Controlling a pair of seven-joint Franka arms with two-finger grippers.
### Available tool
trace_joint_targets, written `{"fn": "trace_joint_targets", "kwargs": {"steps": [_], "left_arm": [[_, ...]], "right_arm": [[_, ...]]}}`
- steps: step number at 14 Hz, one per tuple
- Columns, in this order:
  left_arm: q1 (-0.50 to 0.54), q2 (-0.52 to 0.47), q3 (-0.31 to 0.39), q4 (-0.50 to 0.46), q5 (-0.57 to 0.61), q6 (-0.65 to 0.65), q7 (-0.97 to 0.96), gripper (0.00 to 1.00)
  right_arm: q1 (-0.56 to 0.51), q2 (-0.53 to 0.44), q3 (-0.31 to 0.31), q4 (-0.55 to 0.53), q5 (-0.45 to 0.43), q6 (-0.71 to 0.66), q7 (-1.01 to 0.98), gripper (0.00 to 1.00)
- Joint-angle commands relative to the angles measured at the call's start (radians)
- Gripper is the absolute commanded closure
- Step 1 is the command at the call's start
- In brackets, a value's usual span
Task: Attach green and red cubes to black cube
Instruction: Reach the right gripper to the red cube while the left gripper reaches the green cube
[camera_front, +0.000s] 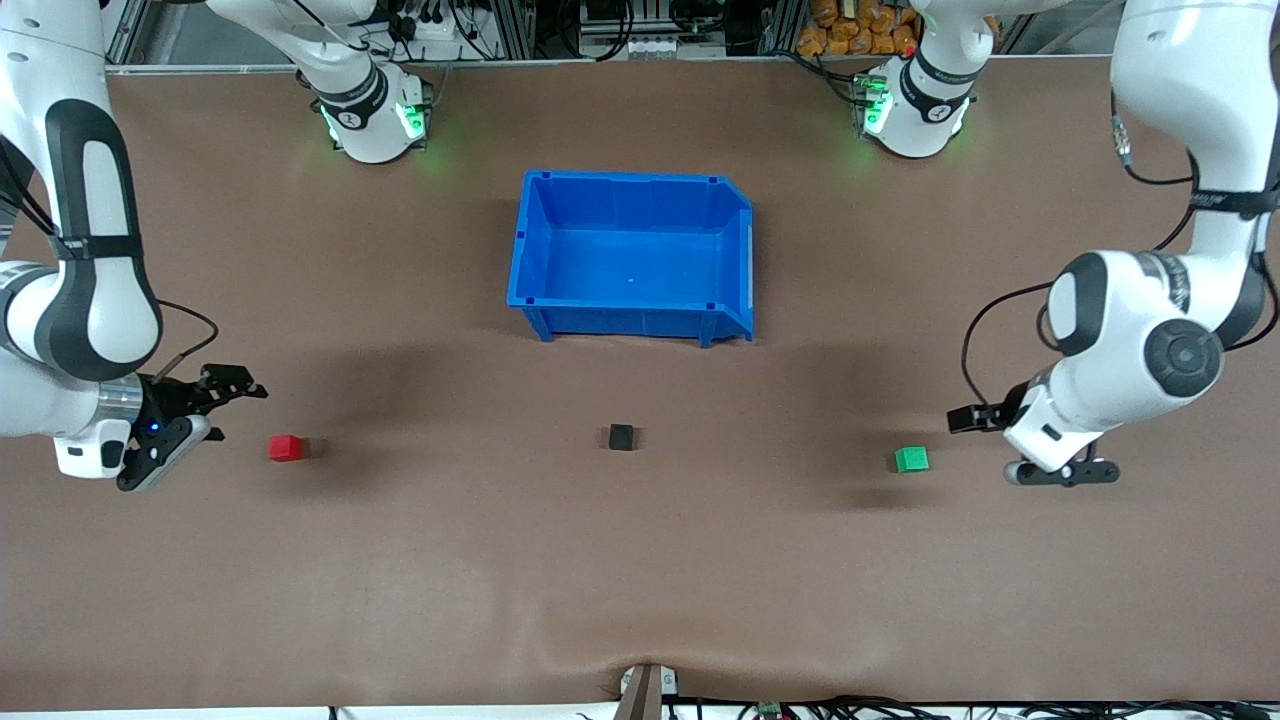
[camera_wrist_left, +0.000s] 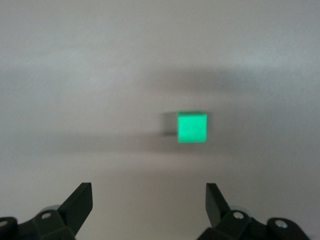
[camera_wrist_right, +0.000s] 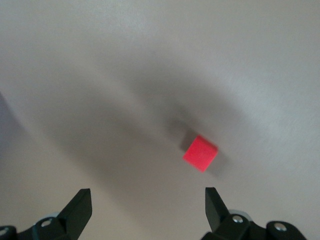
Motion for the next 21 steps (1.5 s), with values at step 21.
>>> {"fn": "trace_joint_targets", "kwargs": {"steps": [21], "left_arm": [[-0.041, 0.202, 0.002, 0.041, 0.012, 0.290, -0.025, 0.07]], "right_arm": [[0.084, 0.206, 0.003, -0.021, -0.245, 0.259, 0.719, 0.00]]}}
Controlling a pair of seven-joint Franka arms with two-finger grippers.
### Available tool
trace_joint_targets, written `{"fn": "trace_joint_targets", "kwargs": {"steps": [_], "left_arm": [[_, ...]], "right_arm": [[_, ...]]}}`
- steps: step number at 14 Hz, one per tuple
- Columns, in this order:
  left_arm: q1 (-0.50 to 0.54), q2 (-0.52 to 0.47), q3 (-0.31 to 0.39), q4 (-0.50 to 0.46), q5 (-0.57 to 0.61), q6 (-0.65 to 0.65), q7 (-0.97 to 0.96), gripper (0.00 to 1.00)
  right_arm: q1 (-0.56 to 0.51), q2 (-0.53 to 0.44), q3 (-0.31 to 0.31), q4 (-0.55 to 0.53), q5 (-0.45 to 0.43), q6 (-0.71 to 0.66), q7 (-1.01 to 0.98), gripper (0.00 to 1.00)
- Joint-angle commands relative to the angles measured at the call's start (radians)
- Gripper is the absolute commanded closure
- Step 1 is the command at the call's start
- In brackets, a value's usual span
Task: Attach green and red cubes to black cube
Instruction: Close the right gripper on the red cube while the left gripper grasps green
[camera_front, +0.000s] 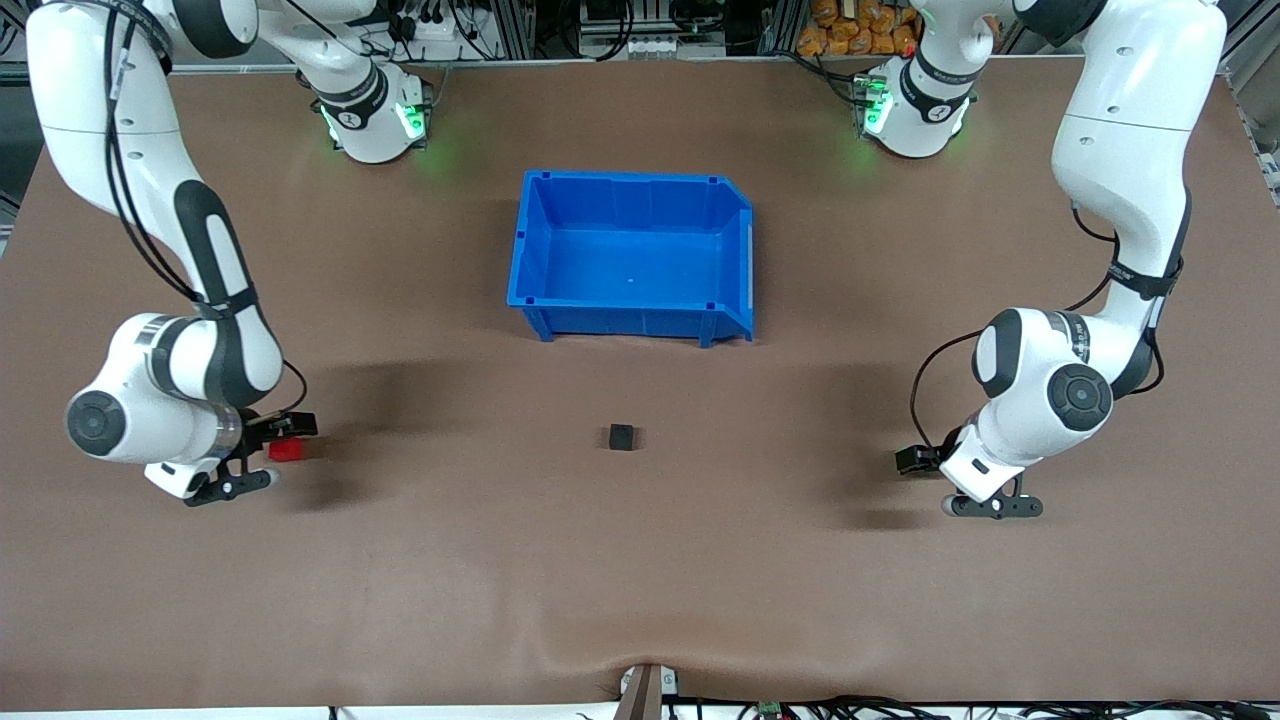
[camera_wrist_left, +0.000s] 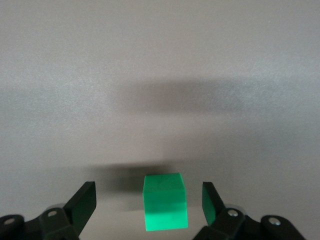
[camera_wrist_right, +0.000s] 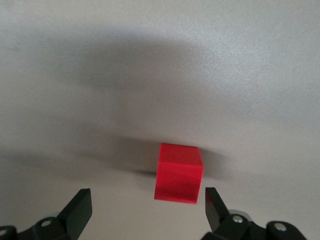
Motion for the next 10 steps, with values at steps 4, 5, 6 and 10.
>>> {"fn": "trace_joint_targets", "kwargs": {"steps": [4, 5, 6, 10], "left_arm": [[-0.009, 0.031, 0.004, 0.016, 0.009, 0.051, -0.028, 0.10], [-0.011, 0.037, 0.004, 0.016, 0.012, 0.055, -0.048, 0.10], [-0.018, 0.037, 0.006, 0.016, 0.012, 0.057, -0.062, 0.15], [-0.029, 0.050, 0.009, 0.013, 0.012, 0.057, -0.064, 0.17]], "right_arm": [[-0.014, 0.050, 0.000, 0.019, -0.032, 0.064, 0.032, 0.00], [-0.027, 0.051, 0.000, 0.019, -0.031, 0.083, 0.027, 0.00], [-0.031, 0.051, 0.000, 0.019, -0.031, 0.091, 0.026, 0.00], [-0.033, 0.060, 0.000, 0.026, -0.029, 0.091, 0.023, 0.36]]}}
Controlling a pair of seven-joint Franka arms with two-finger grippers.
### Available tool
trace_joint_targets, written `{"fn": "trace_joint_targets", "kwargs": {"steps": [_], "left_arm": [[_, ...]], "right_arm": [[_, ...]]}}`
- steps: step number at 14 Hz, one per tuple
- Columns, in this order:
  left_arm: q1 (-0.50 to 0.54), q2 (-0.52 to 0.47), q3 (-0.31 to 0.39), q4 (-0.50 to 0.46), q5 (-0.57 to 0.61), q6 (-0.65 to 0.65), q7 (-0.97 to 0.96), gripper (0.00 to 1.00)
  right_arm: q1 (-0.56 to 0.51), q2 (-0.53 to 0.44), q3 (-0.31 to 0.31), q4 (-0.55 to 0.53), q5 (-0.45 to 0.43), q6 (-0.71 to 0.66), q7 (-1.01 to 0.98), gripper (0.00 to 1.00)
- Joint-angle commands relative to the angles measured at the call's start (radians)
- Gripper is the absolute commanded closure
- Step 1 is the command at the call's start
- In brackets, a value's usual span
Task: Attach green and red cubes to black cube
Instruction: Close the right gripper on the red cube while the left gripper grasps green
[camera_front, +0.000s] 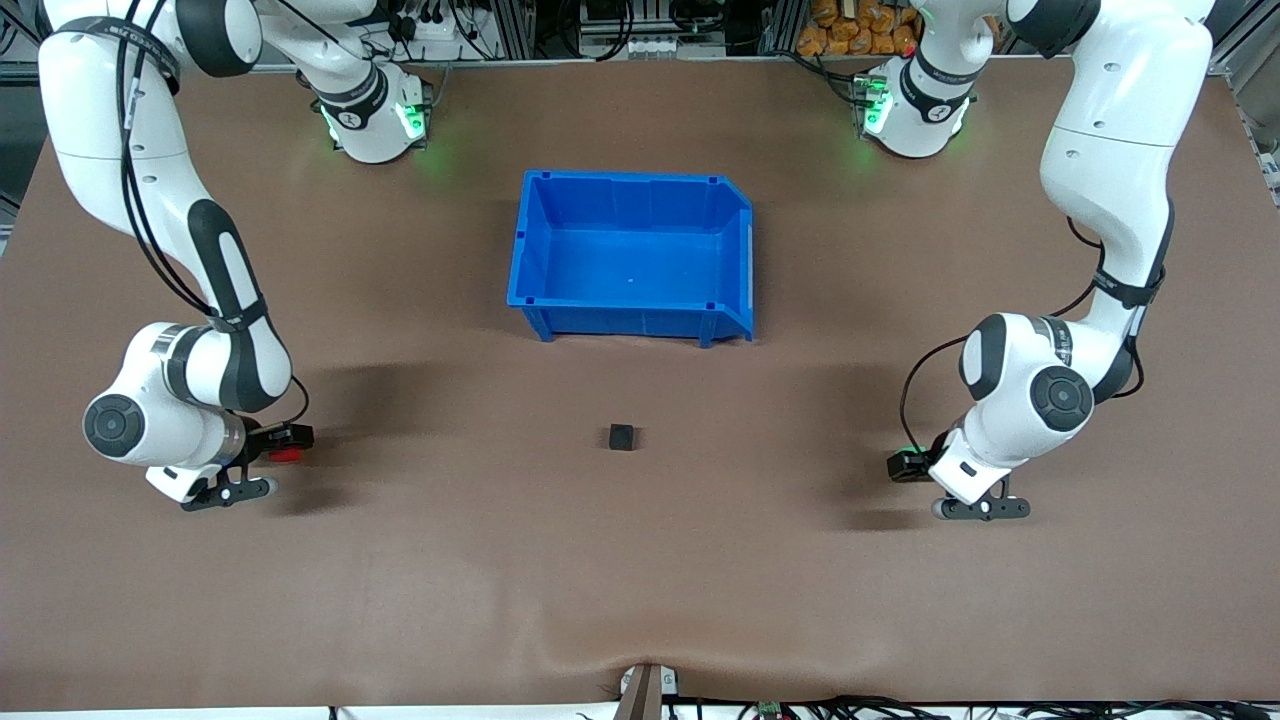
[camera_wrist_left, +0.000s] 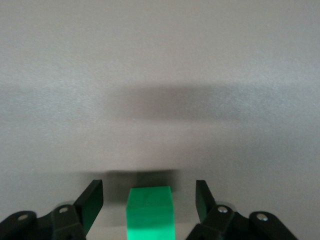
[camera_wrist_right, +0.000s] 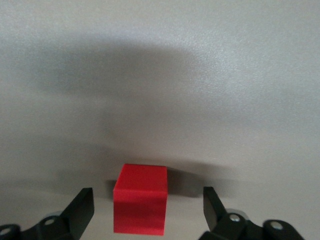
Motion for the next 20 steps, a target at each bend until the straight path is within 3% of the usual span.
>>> {"fn": "trace_joint_targets", "kwargs": {"steps": [1, 2, 3, 6, 8, 9, 11, 13, 14, 17, 20], "left_arm": [[-0.011, 0.016, 0.010, 0.010, 0.012, 0.005, -0.024, 0.17], [-0.011, 0.016, 0.010, 0.006, 0.013, 0.005, -0.022, 0.17], [-0.011, 0.018, 0.011, 0.005, 0.013, 0.005, -0.024, 0.17], [-0.011, 0.016, 0.013, -0.001, 0.013, 0.002, -0.027, 0.21], [-0.011, 0.016, 0.013, -0.001, 0.013, -0.003, -0.027, 0.31], [-0.009, 0.016, 0.013, -0.001, 0.013, -0.004, -0.027, 0.41], [-0.009, 0.013, 0.013, -0.001, 0.013, -0.007, -0.027, 0.72], [-0.009, 0.012, 0.011, -0.001, 0.013, -0.007, -0.027, 0.96], [-0.009, 0.010, 0.011, -0.001, 0.013, -0.007, -0.028, 1.00], [-0.003, 0.001, 0.011, 0.002, 0.013, -0.009, -0.047, 1.00], [-0.001, -0.025, 0.010, 0.008, 0.013, -0.054, -0.091, 1.00]], "right_arm": [[-0.010, 0.014, 0.009, 0.025, -0.020, -0.004, 0.010, 0.65], [-0.010, 0.014, 0.009, 0.025, -0.020, -0.004, 0.006, 0.88], [-0.010, 0.014, 0.009, 0.025, -0.020, -0.006, -0.011, 1.00], [-0.015, 0.014, 0.009, 0.037, -0.020, -0.007, -0.108, 1.00], [-0.027, 0.013, 0.009, 0.055, -0.019, -0.014, -0.198, 1.00], [-0.026, 0.010, 0.009, 0.065, -0.020, -0.015, -0.261, 1.00], [-0.027, 0.005, 0.009, 0.083, -0.020, -0.015, -0.444, 1.00], [-0.013, -0.001, 0.009, 0.120, -0.019, -0.017, -0.607, 1.00], [-0.013, -0.006, 0.010, 0.135, -0.019, -0.023, -0.690, 1.00], [-0.006, -0.017, 0.012, 0.151, -0.017, -0.040, -0.913, 1.00], [0.060, -0.020, 0.028, 0.157, -0.010, -0.043, -0.999, 1.00]]}}
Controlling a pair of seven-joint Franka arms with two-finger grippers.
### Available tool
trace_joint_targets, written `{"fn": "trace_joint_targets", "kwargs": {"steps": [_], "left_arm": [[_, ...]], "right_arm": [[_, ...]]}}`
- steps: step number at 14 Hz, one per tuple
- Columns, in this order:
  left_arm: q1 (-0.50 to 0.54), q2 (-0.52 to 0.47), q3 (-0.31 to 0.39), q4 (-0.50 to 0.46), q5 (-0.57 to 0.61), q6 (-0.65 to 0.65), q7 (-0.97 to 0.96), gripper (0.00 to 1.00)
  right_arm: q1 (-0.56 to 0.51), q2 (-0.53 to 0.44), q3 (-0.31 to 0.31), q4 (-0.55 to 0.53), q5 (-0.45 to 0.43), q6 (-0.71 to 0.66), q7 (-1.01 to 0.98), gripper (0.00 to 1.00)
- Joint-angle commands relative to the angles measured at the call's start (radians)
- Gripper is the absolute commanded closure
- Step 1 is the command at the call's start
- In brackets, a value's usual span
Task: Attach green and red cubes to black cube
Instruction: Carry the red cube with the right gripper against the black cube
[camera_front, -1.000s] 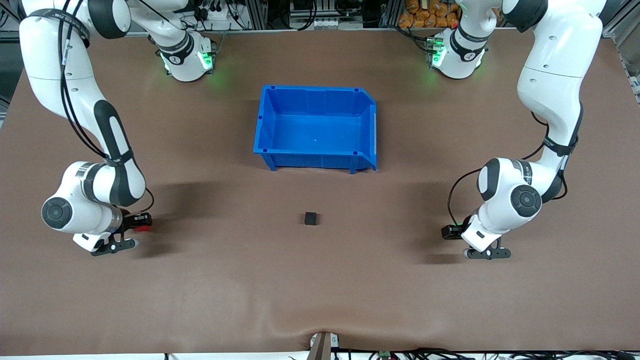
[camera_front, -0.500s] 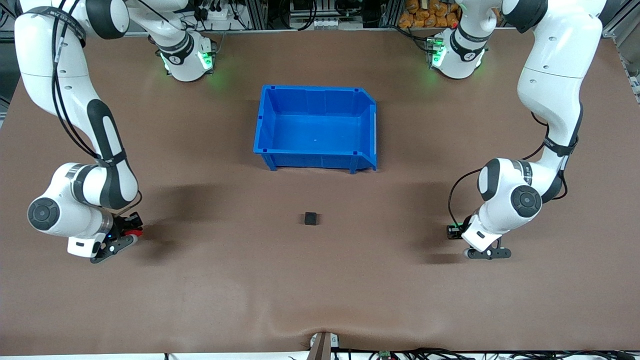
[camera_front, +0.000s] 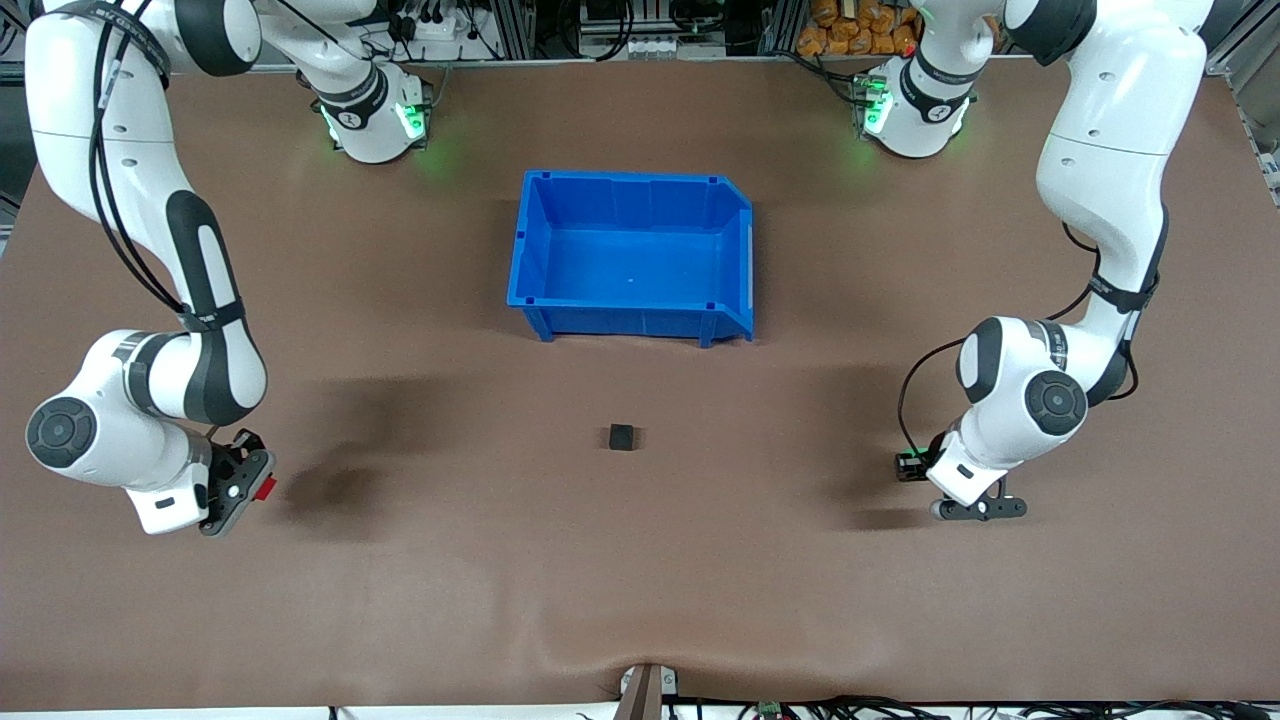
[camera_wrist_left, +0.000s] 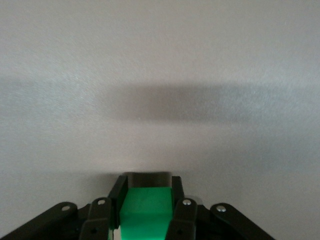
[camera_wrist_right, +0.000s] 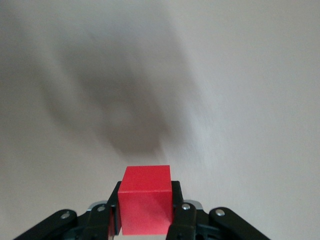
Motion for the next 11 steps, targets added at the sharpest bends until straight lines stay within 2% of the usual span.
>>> {"fn": "trace_joint_targets", "kwargs": {"steps": [1, 3, 8, 11], "left_arm": [[-0.009, -0.044, 0.001, 0.003, 0.013, -0.079, -0.090, 1.00], [-0.023, -0.069, -0.004, 0.005, 0.013, -0.108, -0.182, 1.00], [-0.083, -0.090, -0.004, 0.011, 0.012, -0.148, -0.426, 1.00], [-0.116, -0.087, -0.006, 0.033, 0.007, -0.148, -0.529, 1.00]], "right_arm": [[0.095, -0.021, 0.009, 0.000, -0.014, -0.025, -0.054, 1.00], [0.130, -0.027, 0.012, 0.020, -0.011, -0.078, -0.054, 1.00], [0.377, -0.015, 0.011, 0.059, -0.005, -0.097, -0.014, 1.00], [0.438, -0.003, 0.011, 0.060, -0.008, -0.102, 0.095, 1.00]]}}
